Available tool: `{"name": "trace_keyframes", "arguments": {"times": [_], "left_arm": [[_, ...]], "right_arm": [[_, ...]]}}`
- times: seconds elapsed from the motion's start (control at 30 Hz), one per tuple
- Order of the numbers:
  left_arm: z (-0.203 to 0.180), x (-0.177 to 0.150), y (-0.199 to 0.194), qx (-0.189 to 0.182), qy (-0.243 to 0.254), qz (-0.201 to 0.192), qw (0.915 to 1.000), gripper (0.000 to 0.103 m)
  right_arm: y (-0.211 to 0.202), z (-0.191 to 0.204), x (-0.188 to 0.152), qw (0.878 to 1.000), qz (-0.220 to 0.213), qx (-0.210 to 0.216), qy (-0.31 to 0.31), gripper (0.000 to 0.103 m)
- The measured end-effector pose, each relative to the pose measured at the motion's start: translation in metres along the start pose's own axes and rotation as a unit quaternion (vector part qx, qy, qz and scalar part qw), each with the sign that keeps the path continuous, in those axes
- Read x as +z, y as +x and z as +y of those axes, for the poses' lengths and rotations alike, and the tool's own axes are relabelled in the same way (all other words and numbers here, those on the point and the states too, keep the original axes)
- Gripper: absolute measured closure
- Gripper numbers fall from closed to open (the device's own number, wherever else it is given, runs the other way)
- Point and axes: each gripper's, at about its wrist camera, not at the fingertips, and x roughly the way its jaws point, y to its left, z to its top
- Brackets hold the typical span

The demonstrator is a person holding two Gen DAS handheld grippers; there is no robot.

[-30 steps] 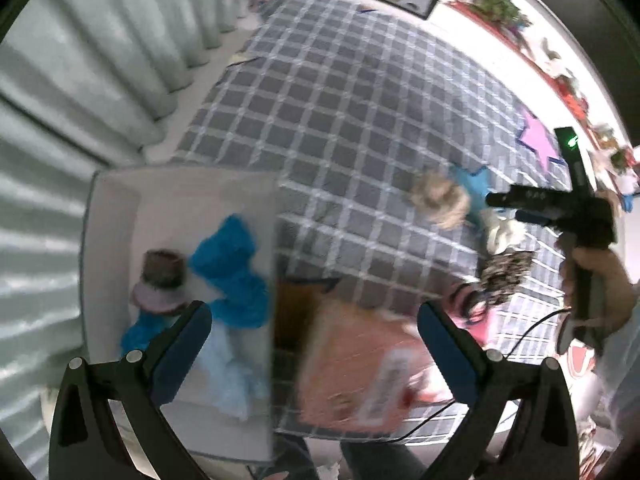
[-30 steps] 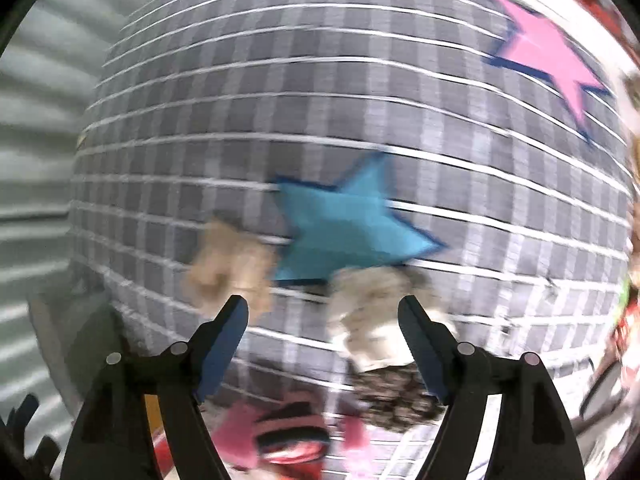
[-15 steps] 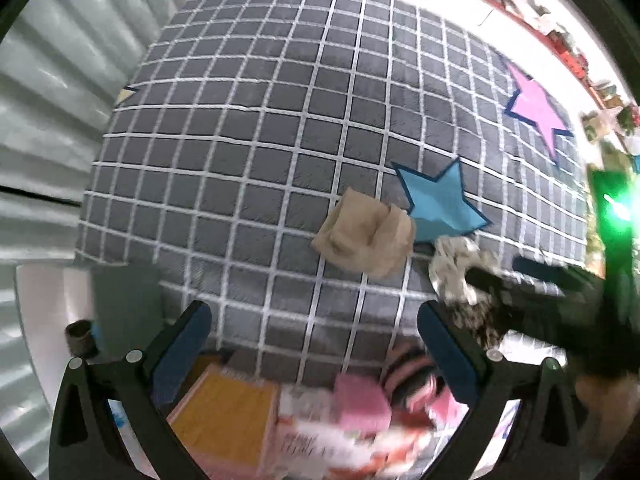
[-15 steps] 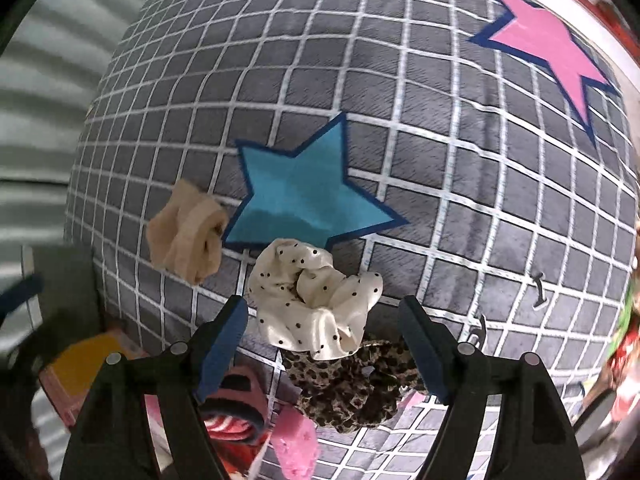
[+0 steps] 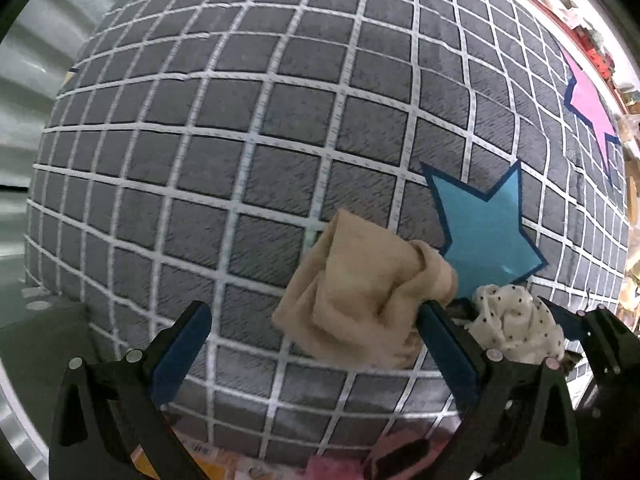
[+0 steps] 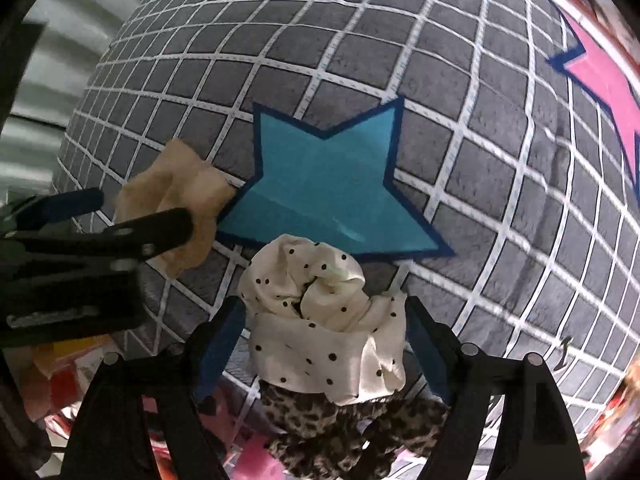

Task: Organize soft objects
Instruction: 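Grasp the beige sock with the left tool while the right tool grasps the polka-dot scrunchie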

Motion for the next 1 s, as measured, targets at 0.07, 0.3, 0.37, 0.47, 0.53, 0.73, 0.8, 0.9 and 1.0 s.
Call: {"name": "trace_keyframes", "arguments": {"times": [0.07,0.3,0.37,0.47,0.53,0.73,0.8,0.9,1.0], "left_arm": [[-0.004,0.000,0.004,0.002,0.006,0.001,1.0000,0.000],[-0.017,-0.005,0.021,-0.002,0.022,0.018,0.9996,0.000],[-0.019,-0.009,0.024,-0.001,0.020,0.017,0.9997,0.000],[-0.024,-0.009,0.027,0.001,0.021,0.017,0.9996,0.000],[-0.037,-0.002,0.030,0.004,0.024,0.024,0.9994,0.000],[-0.085,0.010,0.033,0.013,0.061,0.030,0.9976,0.017],[-0.094,0.009,0.028,0.012,0.071,0.026,0.9971,0.044],[-0.107,0.007,0.020,0.000,0.097,0.028,0.9949,0.079],[-0.113,0.001,0.008,0.003,0.099,0.022,0.9948,0.080]], "right_arm": [[0.004,0.007,0.000,1.000,-0.002,-0.016,-0.013,0.022],[0.017,0.021,-0.008,1.000,0.009,-0.010,-0.002,0.000],[0.019,0.022,-0.009,1.000,0.003,-0.005,0.008,0.000],[0.021,0.023,-0.008,1.000,0.004,-0.002,0.014,0.000],[0.021,0.023,-0.007,1.000,0.005,-0.002,0.017,0.001],[0.004,0.012,-0.002,0.999,-0.001,-0.032,0.023,0.052],[0.002,0.007,-0.001,0.999,-0.001,-0.026,0.029,0.063],[-0.006,-0.006,0.002,0.998,-0.007,-0.012,0.058,0.064],[-0.020,-0.014,0.005,0.997,-0.021,0.002,0.075,0.064]]}}
